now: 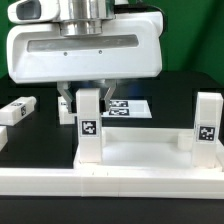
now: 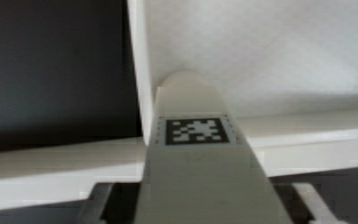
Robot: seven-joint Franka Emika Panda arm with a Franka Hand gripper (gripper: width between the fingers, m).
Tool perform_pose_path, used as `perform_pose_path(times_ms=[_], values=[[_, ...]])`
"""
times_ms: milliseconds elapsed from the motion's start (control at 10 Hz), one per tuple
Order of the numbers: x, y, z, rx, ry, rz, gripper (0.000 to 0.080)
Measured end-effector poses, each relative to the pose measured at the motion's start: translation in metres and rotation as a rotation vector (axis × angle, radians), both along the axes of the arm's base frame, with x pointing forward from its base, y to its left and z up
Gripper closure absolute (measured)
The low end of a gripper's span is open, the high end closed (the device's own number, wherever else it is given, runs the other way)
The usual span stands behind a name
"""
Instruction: Assemble desk
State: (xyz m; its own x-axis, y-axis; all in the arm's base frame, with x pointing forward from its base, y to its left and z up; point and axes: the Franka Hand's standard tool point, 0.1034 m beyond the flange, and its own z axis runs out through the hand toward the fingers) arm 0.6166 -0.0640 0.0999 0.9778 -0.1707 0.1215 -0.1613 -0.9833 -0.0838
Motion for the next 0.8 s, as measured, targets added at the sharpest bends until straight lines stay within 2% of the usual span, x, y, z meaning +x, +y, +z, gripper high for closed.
perform_pose_path(times_ms=[300, 700, 800], values=[[-0.001, -0.0004, 0.0, 0.059, 0.038, -0.351, 0.051], [0.0001, 0.003, -0.0002, 0.107, 0.076, -0.797, 0.0509], [0.0004, 0.0028, -0.0002, 0.111, 0.075, -0.829, 0.0509]])
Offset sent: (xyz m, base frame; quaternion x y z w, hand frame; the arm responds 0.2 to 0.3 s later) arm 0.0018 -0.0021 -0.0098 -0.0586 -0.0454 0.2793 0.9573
